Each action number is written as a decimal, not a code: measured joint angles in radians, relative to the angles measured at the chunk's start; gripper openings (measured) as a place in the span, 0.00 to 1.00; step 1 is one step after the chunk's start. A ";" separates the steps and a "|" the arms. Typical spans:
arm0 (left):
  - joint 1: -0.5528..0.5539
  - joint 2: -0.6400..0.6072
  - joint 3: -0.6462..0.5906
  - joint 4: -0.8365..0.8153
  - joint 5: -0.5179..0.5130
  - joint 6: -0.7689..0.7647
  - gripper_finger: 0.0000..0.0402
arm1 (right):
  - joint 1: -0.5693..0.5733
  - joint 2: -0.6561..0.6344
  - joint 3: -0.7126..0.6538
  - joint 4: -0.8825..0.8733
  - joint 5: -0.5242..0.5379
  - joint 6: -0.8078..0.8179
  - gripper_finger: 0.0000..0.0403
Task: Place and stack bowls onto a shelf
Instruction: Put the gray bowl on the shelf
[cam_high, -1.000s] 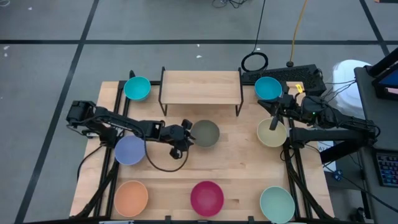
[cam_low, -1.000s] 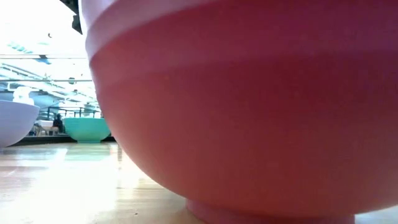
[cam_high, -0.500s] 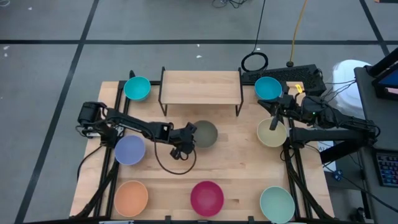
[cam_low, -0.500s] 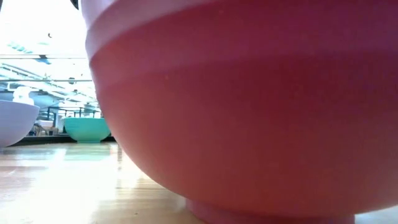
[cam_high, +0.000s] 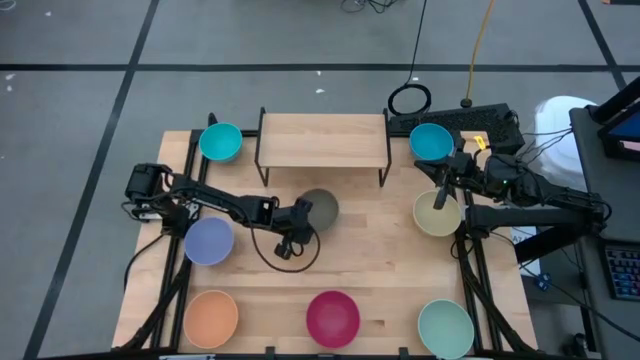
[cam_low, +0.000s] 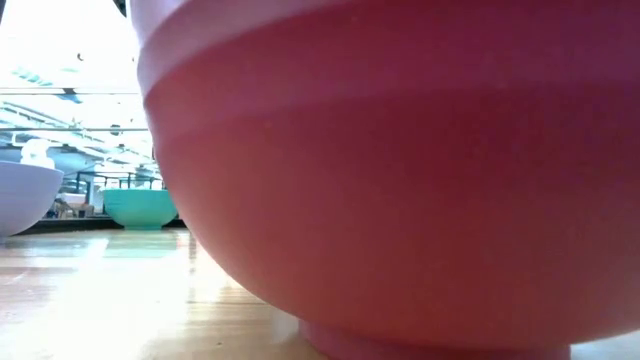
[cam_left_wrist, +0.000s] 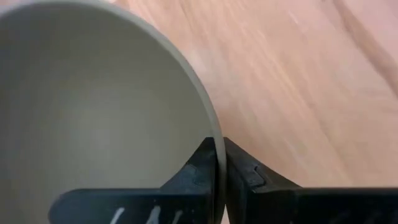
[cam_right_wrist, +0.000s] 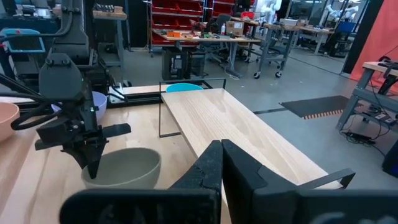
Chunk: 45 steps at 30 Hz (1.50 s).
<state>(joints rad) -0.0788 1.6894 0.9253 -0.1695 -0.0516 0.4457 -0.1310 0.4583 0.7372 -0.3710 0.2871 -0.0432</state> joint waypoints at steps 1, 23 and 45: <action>0.000 0.000 0.000 0.001 0.004 -0.023 0.03 | 0.000 0.000 0.000 0.000 0.000 -0.003 0.00; 0.049 -0.039 0.483 -0.561 -0.056 -0.022 0.02 | 0.000 0.000 0.000 -0.001 0.000 -0.029 0.00; 0.381 -0.040 0.867 -1.005 -0.169 -0.222 0.02 | 0.000 0.000 0.000 -0.001 0.000 -0.048 0.00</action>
<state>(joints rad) 0.3020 1.6497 1.7924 -1.1746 -0.2208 0.2242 -0.1310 0.4580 0.7368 -0.3717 0.2871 -0.0916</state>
